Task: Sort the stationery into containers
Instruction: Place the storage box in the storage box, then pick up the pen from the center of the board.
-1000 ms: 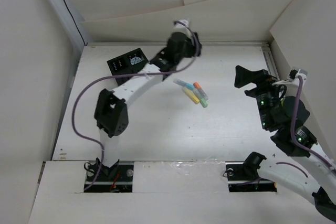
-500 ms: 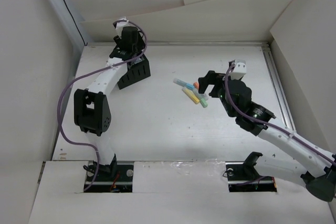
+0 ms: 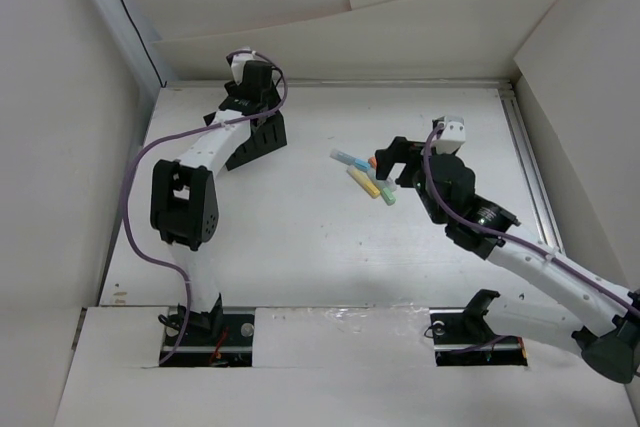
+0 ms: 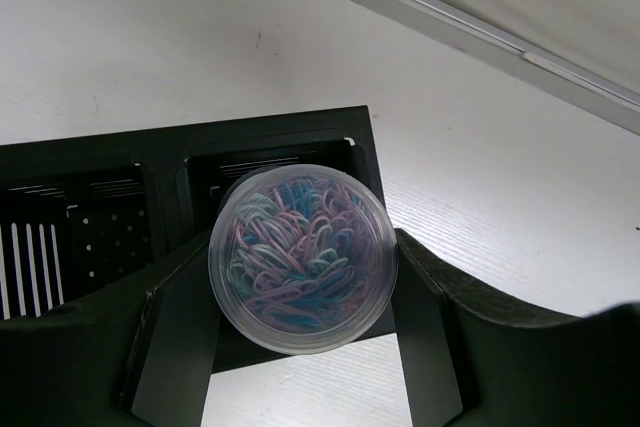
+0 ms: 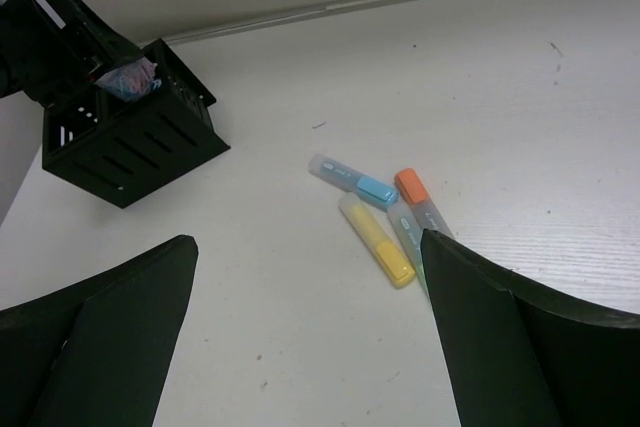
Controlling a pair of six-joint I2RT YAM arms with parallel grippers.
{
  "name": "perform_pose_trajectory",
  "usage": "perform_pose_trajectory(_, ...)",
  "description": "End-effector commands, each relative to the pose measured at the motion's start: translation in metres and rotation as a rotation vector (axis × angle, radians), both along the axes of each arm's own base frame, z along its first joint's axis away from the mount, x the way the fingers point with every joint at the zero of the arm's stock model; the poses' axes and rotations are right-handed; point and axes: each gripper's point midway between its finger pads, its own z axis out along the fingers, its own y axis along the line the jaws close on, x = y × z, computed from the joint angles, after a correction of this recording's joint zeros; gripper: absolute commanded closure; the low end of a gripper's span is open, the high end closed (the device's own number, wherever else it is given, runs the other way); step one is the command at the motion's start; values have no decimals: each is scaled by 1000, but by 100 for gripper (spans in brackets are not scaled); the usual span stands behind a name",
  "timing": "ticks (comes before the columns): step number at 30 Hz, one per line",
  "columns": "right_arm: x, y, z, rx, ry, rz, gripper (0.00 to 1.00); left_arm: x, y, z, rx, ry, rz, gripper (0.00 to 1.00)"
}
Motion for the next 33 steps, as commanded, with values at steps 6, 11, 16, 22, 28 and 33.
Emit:
perform_pose_trajectory(6, 7, 0, 7, 32, -34, -28, 0, 5, 11, 11, 24, -43, 55, 59)
perform_pose_trajectory(11, 9, -2, 4, 22, -30, -49, 0, 4, 12, 7, 27, -34, 55, 38)
perform_pose_trajectory(16, 14, -2, -6, -5, -12, -75, 4, -9, -2, 38, 38, -107, 50, 14)
perform_pose_trajectory(22, 22, -4, -22, -33, 27, -96, 54, -26, -6, 90, -39, -211, 7, 25)
perform_pose_trajectory(28, 41, -8, -72, -70, 155, -113, 86, -77, -72, 96, -138, -272, -162, 43)
perform_pose_trajectory(33, 49, -8, -131, -135, 309, -83, 65, -130, -140, 54, -237, -218, -359, 43)
